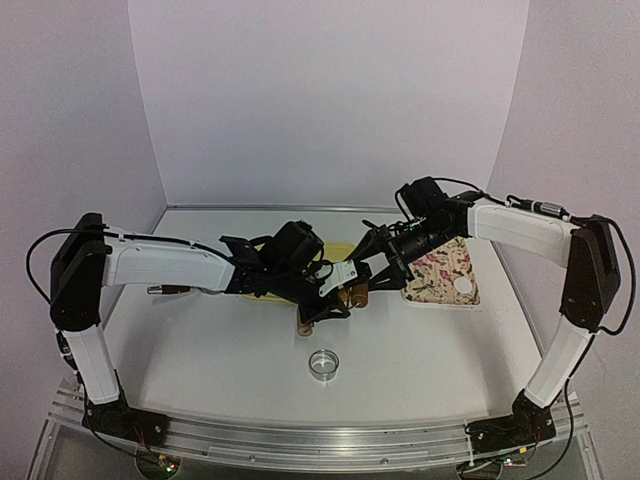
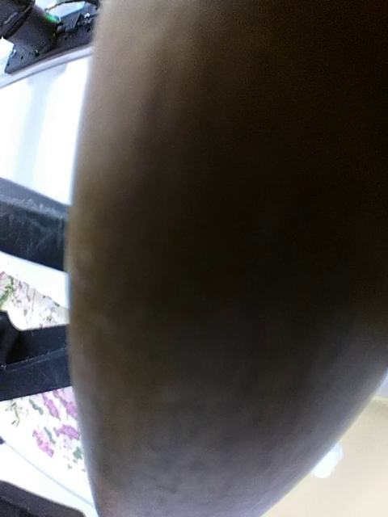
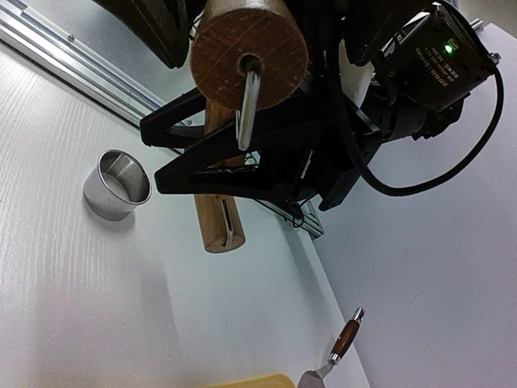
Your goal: Roll out the dumpling wrappers from the dough
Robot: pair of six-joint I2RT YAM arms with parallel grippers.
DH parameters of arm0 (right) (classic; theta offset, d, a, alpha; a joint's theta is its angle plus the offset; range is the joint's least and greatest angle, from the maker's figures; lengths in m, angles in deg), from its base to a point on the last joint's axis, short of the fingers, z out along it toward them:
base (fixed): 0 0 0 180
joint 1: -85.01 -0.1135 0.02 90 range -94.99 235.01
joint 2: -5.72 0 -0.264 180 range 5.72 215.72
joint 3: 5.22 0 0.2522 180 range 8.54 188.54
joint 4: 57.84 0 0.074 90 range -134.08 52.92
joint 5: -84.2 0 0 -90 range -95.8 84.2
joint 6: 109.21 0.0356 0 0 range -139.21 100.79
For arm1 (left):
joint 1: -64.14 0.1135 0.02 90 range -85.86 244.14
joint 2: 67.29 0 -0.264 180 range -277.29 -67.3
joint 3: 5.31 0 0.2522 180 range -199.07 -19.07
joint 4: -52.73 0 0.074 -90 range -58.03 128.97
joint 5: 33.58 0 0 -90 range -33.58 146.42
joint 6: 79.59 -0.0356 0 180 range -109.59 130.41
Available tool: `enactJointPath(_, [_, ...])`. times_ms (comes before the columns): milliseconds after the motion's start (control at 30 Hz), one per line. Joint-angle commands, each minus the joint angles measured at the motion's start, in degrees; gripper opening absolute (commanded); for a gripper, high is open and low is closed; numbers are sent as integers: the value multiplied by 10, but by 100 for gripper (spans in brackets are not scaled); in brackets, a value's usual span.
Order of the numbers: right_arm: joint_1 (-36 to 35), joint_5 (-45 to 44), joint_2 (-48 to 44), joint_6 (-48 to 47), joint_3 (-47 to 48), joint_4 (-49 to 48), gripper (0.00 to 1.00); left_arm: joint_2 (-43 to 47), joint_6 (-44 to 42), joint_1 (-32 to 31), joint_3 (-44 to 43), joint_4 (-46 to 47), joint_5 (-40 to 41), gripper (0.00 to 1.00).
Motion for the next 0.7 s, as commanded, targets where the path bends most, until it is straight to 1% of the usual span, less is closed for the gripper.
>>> enactJointPath(0, [-5, 17, 19, 16, 7, -9, 69, 55, -21, -8, 24, 85, 42, 2])
enactJointPath(133, [-5, 23, 25, 49, 11, -43, 71, 58, -25, -9, 39, 91, 70, 1])
enactJointPath(300, [-5, 30, 20, 131, -26, -154, 72, 72, -34, -15, 67, 124, 101, 2])
enactJointPath(467, [-5, 16, 22, 128, -40, -160, 70, 83, -24, -15, 78, 150, 100, 2])
enactJointPath(533, [-5, 12, 22, 125, -48, -160, 67, 86, -21, -15, 78, 156, 98, 1])
enactJointPath(600, [-5, 10, 23, 116, -50, -158, 61, 85, -19, -15, 76, 158, 96, 1])
enactJointPath(667, [-6, 13, 23, 106, -51, -157, 57, 82, -15, -14, 73, 154, 90, 2])
